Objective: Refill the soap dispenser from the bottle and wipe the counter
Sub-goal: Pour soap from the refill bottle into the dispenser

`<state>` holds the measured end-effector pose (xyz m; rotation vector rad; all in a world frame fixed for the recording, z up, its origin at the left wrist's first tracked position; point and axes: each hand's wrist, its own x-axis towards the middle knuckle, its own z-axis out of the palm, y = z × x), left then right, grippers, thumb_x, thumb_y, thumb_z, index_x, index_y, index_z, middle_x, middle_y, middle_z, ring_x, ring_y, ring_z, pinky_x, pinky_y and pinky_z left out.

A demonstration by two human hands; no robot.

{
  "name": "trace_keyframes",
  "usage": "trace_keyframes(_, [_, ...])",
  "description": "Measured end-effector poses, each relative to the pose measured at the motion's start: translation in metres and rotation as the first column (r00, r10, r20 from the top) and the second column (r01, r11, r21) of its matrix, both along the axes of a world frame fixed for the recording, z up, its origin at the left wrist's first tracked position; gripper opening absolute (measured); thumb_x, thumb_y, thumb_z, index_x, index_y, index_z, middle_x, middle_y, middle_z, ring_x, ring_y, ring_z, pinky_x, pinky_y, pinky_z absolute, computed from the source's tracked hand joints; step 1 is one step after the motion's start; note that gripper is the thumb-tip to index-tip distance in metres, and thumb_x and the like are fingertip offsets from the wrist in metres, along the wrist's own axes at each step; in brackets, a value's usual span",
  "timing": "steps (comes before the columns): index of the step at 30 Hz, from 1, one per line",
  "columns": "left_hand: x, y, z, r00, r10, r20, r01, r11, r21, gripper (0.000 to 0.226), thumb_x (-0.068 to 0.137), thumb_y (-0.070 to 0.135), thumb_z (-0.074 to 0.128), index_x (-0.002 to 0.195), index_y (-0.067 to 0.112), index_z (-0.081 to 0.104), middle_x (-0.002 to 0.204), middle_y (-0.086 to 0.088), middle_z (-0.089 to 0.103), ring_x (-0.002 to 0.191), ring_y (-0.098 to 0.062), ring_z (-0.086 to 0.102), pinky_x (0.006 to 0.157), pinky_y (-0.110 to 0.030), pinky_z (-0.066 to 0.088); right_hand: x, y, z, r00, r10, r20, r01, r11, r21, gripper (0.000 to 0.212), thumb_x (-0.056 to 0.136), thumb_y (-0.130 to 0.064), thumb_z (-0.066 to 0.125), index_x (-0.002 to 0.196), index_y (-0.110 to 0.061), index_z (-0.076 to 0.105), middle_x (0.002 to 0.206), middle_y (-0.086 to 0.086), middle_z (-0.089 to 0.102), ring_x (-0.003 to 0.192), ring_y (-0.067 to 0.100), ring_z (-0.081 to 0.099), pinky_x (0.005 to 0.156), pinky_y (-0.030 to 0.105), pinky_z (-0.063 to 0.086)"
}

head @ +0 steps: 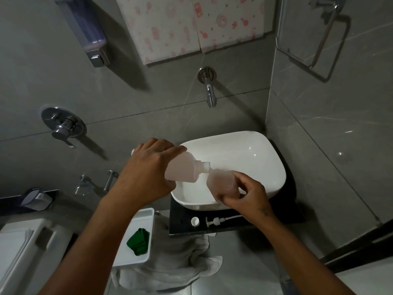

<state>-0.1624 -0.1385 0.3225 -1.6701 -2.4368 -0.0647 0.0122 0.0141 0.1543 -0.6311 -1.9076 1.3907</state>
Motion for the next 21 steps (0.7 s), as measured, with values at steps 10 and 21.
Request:
trace_keyframes(10, [-0.0009,0.0023,-0.0035,1.0,-0.018,-0.018,0.018,1.0,0.013,0.089,0.063,0.026,0.094,0.143,0.027,0.056,0.133,-0.004,0.064,0.123,-0.031,0.054,0.104,-0.052,0.045,0.0025,0.0007,0.0004,1.0,0.003,0.008,-0.003,1.0,-0.004,0.05,0.061,-0.038,0.084,0.108,-0.04,0.068,0.103,-0.019,0.074,0.099,0.005,0.069,0.077,0.014,0.057])
trace_keyframes(21, [0.0018,0.0053,-0.0023,1.0,-0.008,-0.013,0.008,1.0,0.01,0.087,0.067,0.03,0.092,0.145,0.03,0.054,0.137,-0.002,0.061,0.127,-0.029,0.051,0.109,-0.051,0.043,0.003,0.0025,-0.0004,0.999,-0.006,0.037,0.007,1.0,-0.018,0.051,0.059,-0.038,0.084,0.108,-0.037,0.069,0.103,-0.017,0.075,0.098,0.007,0.069,0.078,0.02,0.06])
